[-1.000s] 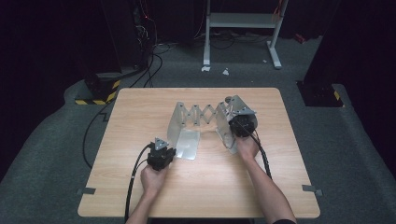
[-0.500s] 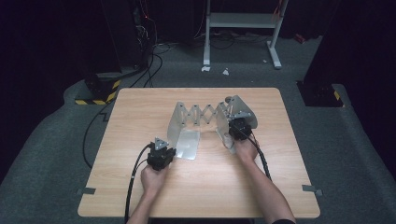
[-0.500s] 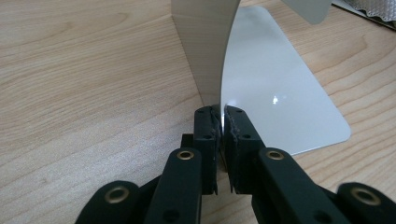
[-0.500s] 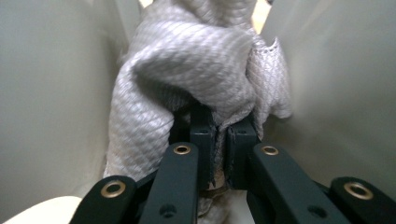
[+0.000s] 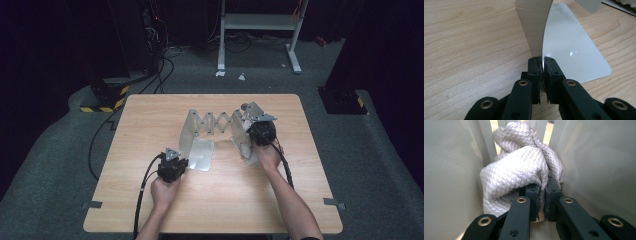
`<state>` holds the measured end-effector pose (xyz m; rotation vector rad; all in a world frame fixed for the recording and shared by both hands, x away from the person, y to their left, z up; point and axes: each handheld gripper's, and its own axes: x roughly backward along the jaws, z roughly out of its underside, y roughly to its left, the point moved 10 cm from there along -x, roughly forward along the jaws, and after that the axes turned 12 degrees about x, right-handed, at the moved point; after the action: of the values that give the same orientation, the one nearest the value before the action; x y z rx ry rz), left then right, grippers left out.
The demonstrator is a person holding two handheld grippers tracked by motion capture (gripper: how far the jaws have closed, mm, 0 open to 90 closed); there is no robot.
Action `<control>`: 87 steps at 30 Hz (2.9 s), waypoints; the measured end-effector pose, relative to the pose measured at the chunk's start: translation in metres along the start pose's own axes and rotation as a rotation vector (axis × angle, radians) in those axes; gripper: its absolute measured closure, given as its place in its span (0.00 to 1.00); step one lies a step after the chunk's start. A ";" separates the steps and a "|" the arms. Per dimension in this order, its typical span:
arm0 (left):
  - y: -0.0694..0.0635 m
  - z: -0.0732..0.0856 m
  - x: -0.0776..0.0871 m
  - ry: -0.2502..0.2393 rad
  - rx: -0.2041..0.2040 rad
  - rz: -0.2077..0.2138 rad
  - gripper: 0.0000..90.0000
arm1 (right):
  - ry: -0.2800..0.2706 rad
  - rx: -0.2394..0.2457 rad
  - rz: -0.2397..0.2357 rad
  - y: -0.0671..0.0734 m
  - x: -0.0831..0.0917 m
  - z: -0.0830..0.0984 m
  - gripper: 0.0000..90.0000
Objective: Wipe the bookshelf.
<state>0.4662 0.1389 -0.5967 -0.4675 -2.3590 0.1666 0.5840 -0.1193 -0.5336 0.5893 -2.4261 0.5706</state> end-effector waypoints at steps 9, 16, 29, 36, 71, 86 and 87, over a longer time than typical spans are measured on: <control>0.000 0.000 0.000 0.000 0.003 0.002 0.93 | -0.028 0.009 0.012 -0.006 0.013 -0.013 0.94; 0.000 0.000 0.000 0.000 0.003 0.002 0.93 | -0.073 0.017 0.028 -0.012 0.026 -0.028 0.94; 0.000 0.000 0.000 0.003 0.007 0.006 0.93 | -0.083 0.038 0.041 -0.016 0.043 -0.032 0.94; 0.000 0.000 0.000 0.003 0.010 0.008 0.93 | -0.089 0.046 0.047 -0.017 0.050 -0.032 0.94; 0.000 0.000 0.000 0.002 0.008 0.007 0.93 | -0.126 0.043 0.056 -0.028 0.080 -0.018 0.94; 0.000 0.000 0.000 0.003 0.011 0.010 0.93 | -0.125 0.039 0.062 -0.030 0.075 -0.040 0.94; 0.000 0.000 0.000 0.003 0.011 0.009 0.93 | -0.124 0.038 0.060 -0.030 0.073 -0.042 0.94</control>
<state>0.4662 0.1390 -0.5968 -0.4732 -2.3524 0.1831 0.5635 -0.1426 -0.4495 0.5845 -2.5622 0.6226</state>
